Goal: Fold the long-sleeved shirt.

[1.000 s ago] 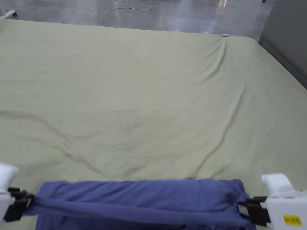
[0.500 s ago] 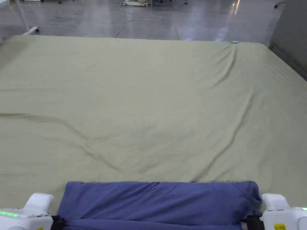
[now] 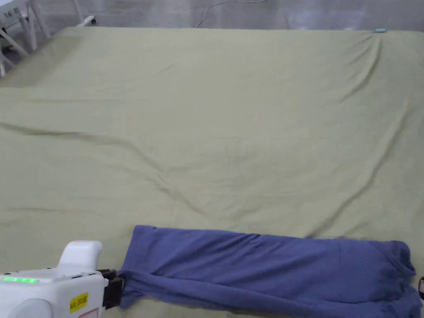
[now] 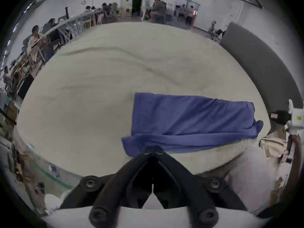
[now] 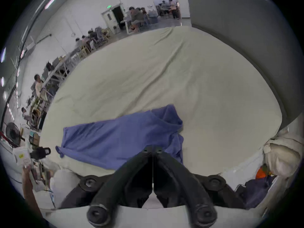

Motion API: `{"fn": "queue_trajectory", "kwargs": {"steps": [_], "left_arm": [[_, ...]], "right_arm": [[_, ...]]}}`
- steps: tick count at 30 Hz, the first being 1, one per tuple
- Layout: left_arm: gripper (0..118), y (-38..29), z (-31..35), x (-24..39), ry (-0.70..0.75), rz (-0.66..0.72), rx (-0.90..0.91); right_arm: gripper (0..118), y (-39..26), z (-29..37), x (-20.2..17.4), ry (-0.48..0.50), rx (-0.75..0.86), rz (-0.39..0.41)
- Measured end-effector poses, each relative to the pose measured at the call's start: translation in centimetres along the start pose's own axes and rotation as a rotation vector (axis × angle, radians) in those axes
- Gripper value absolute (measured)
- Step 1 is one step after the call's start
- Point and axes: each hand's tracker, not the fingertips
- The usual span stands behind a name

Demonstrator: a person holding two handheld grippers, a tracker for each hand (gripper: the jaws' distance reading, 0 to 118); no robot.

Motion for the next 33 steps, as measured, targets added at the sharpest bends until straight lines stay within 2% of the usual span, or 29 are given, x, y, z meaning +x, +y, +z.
{"fn": "queue_trajectory", "kwargs": {"steps": [2, 3, 4, 5, 6, 7, 8, 10, 13, 15, 16, 18, 19, 21, 22, 23, 25, 26, 27, 28, 29, 30, 31, 33], "left_arm": [[0, 0.9, -0.5, -0.8, -0.079, 0.051, 0.036], [0, 1.8, -0.6, -1.3, -0.062, 0.080, 0.068], [17, 2.5, -0.8, -2.0, -0.042, 0.068, 0.077], [61, 3.4, -1.5, -2.9, -0.040, 0.059, 0.079], [117, 4.3, -2.4, -4.0, -0.054, 0.063, 0.058], [118, 4.8, -3.2, -5.1, -0.079, 0.089, 0.018], [118, 5.2, -4.4, -6.8, -0.082, 0.143, 0.011], [118, 5.6, -7.6, -8.6, -0.217, 0.266, -0.062], [118, 5.0, -12.2, -6.9, -0.539, 0.395, -0.171], [118, 6.2, -12.2, -6.2, -0.453, 0.312, -0.120], [118, 6.9, -11.9, -6.2, -0.527, 0.320, -0.125], [118, 6.6, -12.2, -7.0, -0.677, 0.469, -0.107], [118, 6.2, -14.0, -9.3, -0.803, 0.540, -0.111], [116, 5.4, -16.2, -8.3, -0.958, 0.604, -0.166], [116, 5.1, -17.2, -7.0, -0.943, 0.564, -0.181], [116, 5.3, -16.6, -3.8, -0.884, 0.459, -0.167], [115, 6.5, -16.9, -1.9, -0.901, 0.383, -0.176], [105, 6.8, -17.0, -2.4, -0.890, 0.347, -0.208], [42, 7.0, -17.9, -3.4, -0.851, 0.387, -0.182], [0, 6.9, -18.6, -3.7, -0.804, 0.439, -0.204], [0, 6.8, -19.2, -4.7, -0.812, 0.480, -0.234], [0, 6.8, -19.5, -5.3, -0.864, 0.443, -0.241], [0, 6.3, -18.1, -3.9, -0.849, 0.436, -0.217], [0, 6.4, -16.8, -5.1, -0.846, 0.458, -0.203]], "right_arm": [[0, -0.2, -1.0, -0.4, 0.095, -0.009, 0.004], [0, -0.3, -1.2, -0.5, 0.137, -0.013, -0.008], [0, -0.2, -1.4, -0.7, 0.160, -0.015, -0.008], [0, 0.0, -1.5, -0.7, 0.172, -0.014, 0.008], [0, 0.2, -1.6, -0.6, 0.191, -0.012, 0.027], [0, 0.3, -1.8, -0.7, 0.213, -0.008, 0.041], [0, 0.5, -2.1, -0.8, 0.240, -0.004, 0.047], [0, 0.8, -2.5, -0.3, 0.312, 0.004, 0.031], [0, 0.9, -3.7, -0.3, 0.371, 0.033, -0.046], [0, 1.1, -4.4, 0.0, 0.462, 0.018, -0.071], [0, 1.1, -4.9, -0.3, 0.483, 0.022, -0.065], [0, 1.3, -5.1, -0.9, 0.505, 0.032, -0.026], [0, 1.4, -5.3, -1.4, 0.525, 0.035, 0.004], [0, 1.4, -5.7, -2.3, 0.557, 0.035, 0.042], [0, 1.4, -5.6, -2.6, 0.580, 0.036, 0.060], [0, 1.5, -5.7, -3.1, 0.594, 0.035, 0.080], [0, 1.6, -5.6, -4.0, 0.595, 0.037, 0.101], [0, 1.6, -5.3, -4.3, 0.590, 0.037, 0.113], [0, 1.7, -5.3, -4.5, 0.587, 0.038, 0.119], [0, 1.7, -5.2, -4.7, 0.585, 0.039, 0.120], [0, 1.7, -5.1, -4.7, 0.585, 0.039, 0.119], [0, 1.7, -5.0, -4.7, 0.584, 0.039, 0.116], [0, 1.7, -5.0, -4.7, 0.584, 0.039, 0.112], [0, 1.8, -4.7, -4.9, 0.567, 0.041, 0.112]]}}
